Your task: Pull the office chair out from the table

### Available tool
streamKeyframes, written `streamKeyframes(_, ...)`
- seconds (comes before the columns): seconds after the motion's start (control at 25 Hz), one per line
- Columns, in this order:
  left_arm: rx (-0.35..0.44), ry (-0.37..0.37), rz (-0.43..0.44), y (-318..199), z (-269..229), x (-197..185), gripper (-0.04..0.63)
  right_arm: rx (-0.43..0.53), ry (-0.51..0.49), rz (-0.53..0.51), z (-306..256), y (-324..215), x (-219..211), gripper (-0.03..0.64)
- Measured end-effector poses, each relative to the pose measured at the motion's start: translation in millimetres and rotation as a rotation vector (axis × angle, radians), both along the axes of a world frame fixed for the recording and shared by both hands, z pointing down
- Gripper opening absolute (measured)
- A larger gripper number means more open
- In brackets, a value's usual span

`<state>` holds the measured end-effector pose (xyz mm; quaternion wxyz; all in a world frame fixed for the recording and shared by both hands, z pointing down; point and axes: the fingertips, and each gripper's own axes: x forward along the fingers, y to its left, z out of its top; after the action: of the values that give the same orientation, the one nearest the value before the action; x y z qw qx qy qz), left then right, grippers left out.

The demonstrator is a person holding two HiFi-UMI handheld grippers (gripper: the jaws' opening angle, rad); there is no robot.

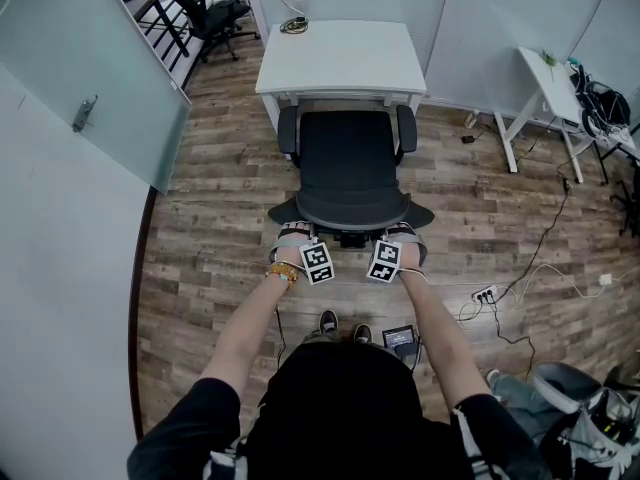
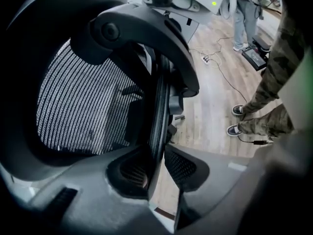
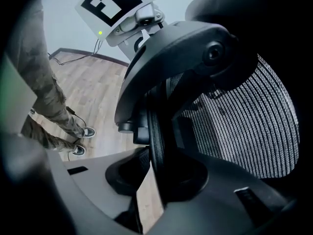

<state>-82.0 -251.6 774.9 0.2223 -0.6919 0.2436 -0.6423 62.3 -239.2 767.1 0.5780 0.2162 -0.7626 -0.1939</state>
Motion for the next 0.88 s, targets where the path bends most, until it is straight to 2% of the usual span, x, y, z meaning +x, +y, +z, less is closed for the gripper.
streamKeyframes(0.88, 0.0, -0.021, -0.023, 47, 3, 16, 0.107, 0.004, -0.003, -0.026, 1, 44, 16, 0.084)
